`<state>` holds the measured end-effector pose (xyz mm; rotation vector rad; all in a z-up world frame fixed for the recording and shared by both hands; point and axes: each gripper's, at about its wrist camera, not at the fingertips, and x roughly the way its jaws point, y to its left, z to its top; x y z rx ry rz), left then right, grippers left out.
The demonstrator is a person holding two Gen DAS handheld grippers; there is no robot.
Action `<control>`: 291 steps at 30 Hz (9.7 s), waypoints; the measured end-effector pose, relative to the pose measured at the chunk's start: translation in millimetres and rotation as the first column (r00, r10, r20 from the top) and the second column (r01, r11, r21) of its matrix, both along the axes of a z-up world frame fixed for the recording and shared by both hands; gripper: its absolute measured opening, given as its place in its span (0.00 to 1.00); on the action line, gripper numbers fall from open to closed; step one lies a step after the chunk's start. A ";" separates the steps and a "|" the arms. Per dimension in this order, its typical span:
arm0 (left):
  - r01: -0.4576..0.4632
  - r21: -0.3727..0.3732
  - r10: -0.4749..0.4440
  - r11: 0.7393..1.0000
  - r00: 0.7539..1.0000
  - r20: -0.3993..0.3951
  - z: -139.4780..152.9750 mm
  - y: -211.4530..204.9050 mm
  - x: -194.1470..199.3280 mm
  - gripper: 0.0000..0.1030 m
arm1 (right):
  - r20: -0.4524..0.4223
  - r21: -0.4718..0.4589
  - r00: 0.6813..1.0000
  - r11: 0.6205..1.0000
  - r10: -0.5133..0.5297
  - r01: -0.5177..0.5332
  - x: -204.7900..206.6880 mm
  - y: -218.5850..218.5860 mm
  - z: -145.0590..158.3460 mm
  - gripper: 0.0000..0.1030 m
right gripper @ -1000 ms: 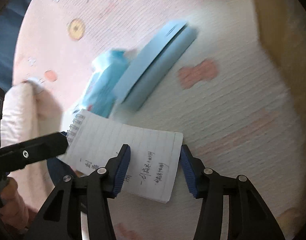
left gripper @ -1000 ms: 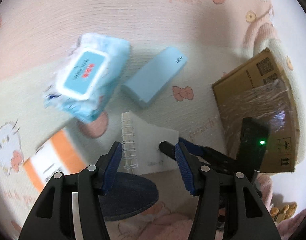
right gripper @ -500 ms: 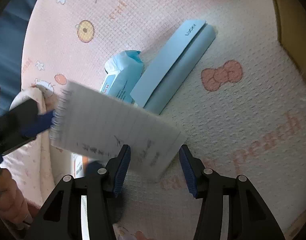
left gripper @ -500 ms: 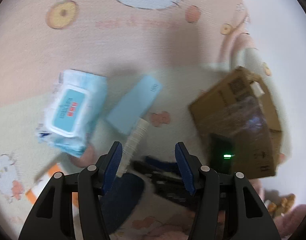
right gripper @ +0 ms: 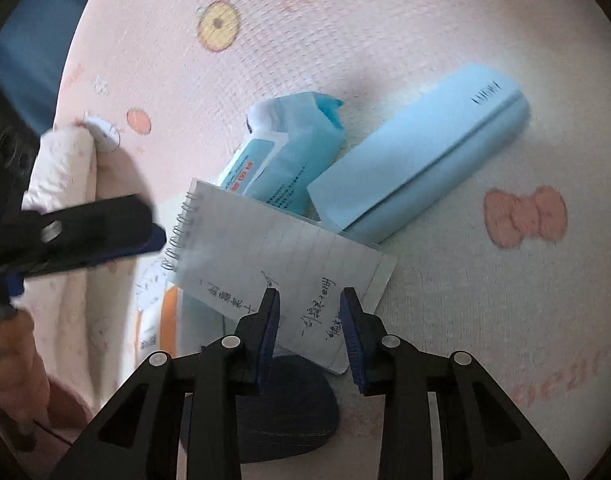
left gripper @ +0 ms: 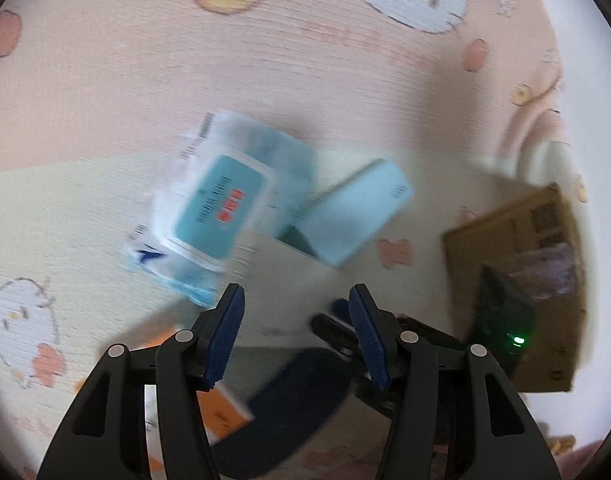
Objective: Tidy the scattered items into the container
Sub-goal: 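Lift the notepad with the right gripper while the left gripper grasps its spiral edge, then carry the notepad with both grippers toward the cardboard box, then lower the notepad into the box and open both grippers, then move both grippers back to the blue baby wipes pack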
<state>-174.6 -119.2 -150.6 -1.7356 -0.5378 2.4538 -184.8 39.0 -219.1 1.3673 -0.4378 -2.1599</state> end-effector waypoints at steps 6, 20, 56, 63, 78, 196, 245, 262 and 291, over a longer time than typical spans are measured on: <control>0.062 -0.196 -0.055 0.979 0.998 0.043 -20.5 9.6 3.9 0.57 | 0.014 -0.027 1.000 1.000 -0.007 0.008 -0.2 8.7 -2.6 0.28; -0.040 -0.023 0.041 0.999 0.998 0.039 -41.6 -10.4 15.9 0.34 | 0.099 -0.078 0.993 0.994 -0.065 0.072 -5.5 37.3 -18.9 0.38; -0.099 -0.015 0.098 0.995 0.995 -0.035 -40.5 -27.0 30.2 0.27 | 0.080 -0.140 0.997 0.990 -0.020 0.031 -20.0 33.1 -15.1 0.27; -0.091 0.013 0.091 0.996 0.991 -0.100 -17.4 -28.2 34.4 0.25 | -0.092 -0.049 0.994 0.997 -0.058 0.054 4.7 34.0 31.5 0.18; -0.014 0.102 0.022 0.995 0.996 -0.081 8.7 -4.1 79.5 0.25 | -0.148 0.054 0.987 0.996 -0.060 0.068 65.0 46.2 92.5 0.18; 0.589 0.234 -0.585 0.774 0.806 -0.093 97.5 454.5 -87.8 0.29 | -0.208 0.146 0.520 0.500 -0.828 0.854 189.9 425.7 215.1 0.24; 0.499 0.341 -0.565 0.797 0.815 0.129 41.1 431.8 -76.6 0.04 | -0.051 0.552 0.702 0.566 -0.710 0.613 131.8 410.5 180.1 0.23; 0.431 0.177 -0.417 0.885 0.902 -0.112 140.1 366.2 -44.1 0.40 | -0.162 0.580 0.734 0.538 -0.660 0.612 124.1 348.1 224.2 0.36; -0.091 -0.034 0.084 0.995 0.981 -0.173 89.4 23.4 76.5 0.56 | -0.127 0.539 0.935 0.768 -0.331 0.345 59.2 111.7 193.6 0.65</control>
